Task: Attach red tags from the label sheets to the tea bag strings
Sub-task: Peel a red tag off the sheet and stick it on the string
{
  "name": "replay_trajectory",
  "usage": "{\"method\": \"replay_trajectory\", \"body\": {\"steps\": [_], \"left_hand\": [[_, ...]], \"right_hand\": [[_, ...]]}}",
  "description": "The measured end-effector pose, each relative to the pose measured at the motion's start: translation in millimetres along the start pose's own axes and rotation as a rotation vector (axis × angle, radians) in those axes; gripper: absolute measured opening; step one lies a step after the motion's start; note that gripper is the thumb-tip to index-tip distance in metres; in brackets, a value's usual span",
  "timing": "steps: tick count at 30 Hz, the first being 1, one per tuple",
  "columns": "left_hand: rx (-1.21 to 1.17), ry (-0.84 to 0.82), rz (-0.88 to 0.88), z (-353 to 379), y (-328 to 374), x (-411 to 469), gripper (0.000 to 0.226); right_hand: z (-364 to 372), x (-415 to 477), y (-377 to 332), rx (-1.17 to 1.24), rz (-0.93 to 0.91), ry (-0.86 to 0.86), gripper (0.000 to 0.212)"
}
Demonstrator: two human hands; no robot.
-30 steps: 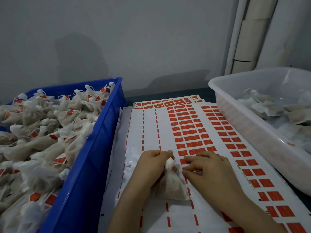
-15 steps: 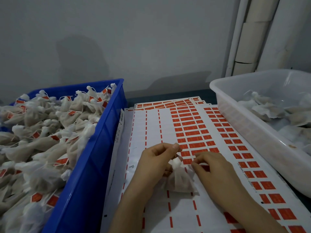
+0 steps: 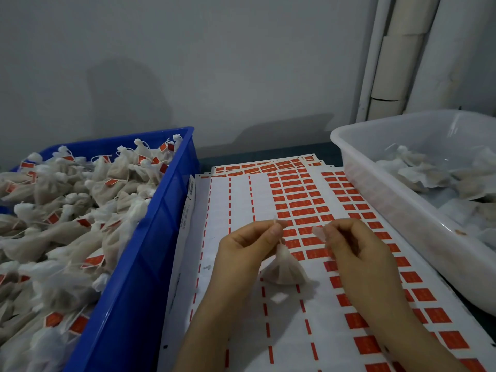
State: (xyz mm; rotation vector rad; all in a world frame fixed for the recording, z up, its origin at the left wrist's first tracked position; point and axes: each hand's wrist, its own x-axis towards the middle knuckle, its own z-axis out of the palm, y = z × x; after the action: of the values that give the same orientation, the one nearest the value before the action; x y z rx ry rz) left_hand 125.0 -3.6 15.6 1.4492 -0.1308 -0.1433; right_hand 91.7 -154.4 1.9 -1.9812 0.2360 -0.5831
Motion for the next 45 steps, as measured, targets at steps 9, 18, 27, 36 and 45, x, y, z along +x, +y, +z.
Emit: {"method": "replay_trajectory", "body": {"steps": [9, 18, 27, 36, 45], "left_hand": [[-0.060, -0.003, -0.069, 3.3, -2.0, 0.9, 0.019], [-0.106, -0.106, -0.143, 12.7, -0.2, -3.0, 0.030], [-0.101, -0.098, -0.119, 12.5, -1.2, -3.9, 0.015], [-0.160, -0.042, -0.191, 14.0, -0.5, -3.9, 0.014], [-0.213, -0.129, -0.236, 12.7, -1.1, -4.8, 0.038]], "right_hand": [[0.2, -6.0, -6.6, 0.239, -0.076, -0.066, 0.020], [-5.1, -5.0, -7.7, 0.377, -0.053, -0.005, 0.026], [-1.7, -10.1, -12.9, 0.392, -0.082, -0.158, 0.022], [-2.8, -14.1, -16.3, 0.494, -0.098, -0.216, 0.034], [-0.6, -13.8, -13.5, 0.474, -0.100, -0.259, 0.035]]}}
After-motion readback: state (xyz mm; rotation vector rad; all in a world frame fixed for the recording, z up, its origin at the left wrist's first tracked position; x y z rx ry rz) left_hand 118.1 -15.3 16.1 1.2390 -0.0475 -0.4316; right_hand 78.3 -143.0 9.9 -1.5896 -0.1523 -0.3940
